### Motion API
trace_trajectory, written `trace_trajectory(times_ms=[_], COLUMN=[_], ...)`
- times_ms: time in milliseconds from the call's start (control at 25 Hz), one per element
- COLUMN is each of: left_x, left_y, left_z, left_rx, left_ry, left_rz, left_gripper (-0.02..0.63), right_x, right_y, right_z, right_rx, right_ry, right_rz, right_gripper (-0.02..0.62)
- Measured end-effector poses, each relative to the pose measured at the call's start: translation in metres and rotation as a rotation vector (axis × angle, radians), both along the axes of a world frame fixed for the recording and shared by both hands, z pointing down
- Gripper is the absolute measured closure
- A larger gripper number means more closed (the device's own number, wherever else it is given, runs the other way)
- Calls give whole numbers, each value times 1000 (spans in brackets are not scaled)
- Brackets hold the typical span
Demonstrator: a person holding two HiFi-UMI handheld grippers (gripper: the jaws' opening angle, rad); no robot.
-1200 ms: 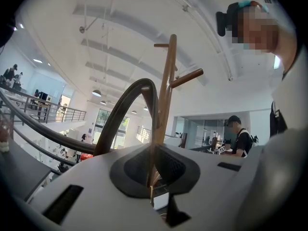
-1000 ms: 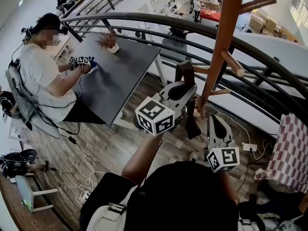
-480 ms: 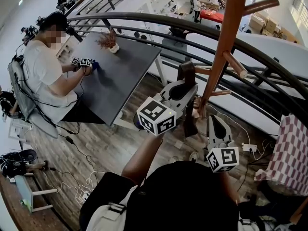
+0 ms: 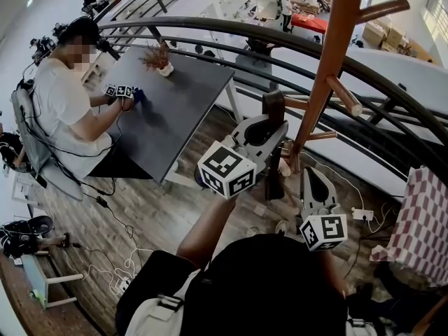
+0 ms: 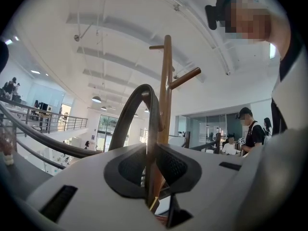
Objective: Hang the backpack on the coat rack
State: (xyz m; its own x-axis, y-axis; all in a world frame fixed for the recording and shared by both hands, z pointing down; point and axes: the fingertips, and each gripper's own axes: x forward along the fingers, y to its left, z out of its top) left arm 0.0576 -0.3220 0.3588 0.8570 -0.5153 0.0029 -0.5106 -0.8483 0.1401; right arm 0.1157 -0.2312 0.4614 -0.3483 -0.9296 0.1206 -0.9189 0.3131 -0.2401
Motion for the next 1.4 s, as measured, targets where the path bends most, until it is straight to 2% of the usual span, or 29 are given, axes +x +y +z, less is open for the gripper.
trace_trajectory(times_ms=[320,640,1120,1400], left_x=[-3,-9,-19,-43], left_y=[1,6,12,23], left_z=[-6,-17,-20,-27], left_rx=[15,32,41,61], left_ry=[14,48,49,58], left_rz=[-6,-29,-64,-121], left_gripper=[532,529,522,520], right_x=[-1,0,-1,-9], right_y=[0,2,3,8], right_z=[0,0,-1,-6], right_rx=[-2,11,18,19], right_ry=[-2,0,-4,2], right_rz=[0,-3,-11,-18], right_gripper=[583,583,583,583])
